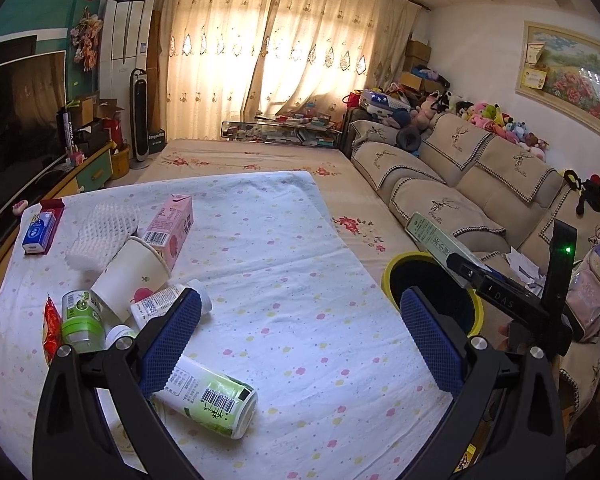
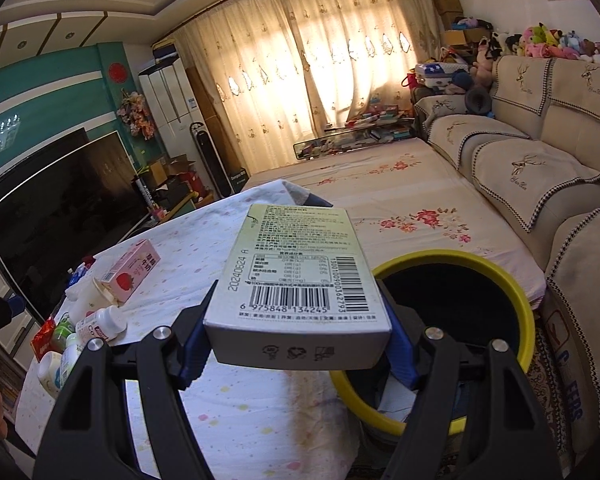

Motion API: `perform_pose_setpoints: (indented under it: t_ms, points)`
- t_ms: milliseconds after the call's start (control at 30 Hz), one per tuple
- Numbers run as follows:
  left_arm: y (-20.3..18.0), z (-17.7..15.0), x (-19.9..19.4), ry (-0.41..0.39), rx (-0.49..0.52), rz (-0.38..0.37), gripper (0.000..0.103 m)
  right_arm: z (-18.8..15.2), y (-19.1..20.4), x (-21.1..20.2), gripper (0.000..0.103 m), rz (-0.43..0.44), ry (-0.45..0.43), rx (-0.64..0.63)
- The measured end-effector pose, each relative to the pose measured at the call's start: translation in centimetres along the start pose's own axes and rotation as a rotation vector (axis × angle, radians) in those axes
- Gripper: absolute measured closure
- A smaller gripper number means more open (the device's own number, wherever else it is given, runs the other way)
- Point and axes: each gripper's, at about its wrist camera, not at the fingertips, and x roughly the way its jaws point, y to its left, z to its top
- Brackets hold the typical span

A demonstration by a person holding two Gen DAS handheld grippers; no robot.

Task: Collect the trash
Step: 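Carry the box into the yellow-rimmed bin and release it with the right gripper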

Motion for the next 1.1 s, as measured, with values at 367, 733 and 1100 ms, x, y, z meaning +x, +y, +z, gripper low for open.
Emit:
perform_pose_setpoints:
  t_ms: [367, 733, 1100]
  points:
    - [2.4, -0.9, -0.8, -0.011, -0.049, 0.016, 0.005, 1.1, -3.4, 0.0, 0.035, -0.066, 0.018, 0.024]
    - [5.4, -1.9, -1.8, -0.028, -0.071, 0.047, 0.005, -0.5, -8.9, 6.1, 0.035, -0.206, 0.233, 0.078]
    - [11.4, -4.8, -3.6, 0.027, -0.145, 0.164, 0.005, -4.9, -10.9, 12.8, 0.027, -0.33, 0.422, 0.094]
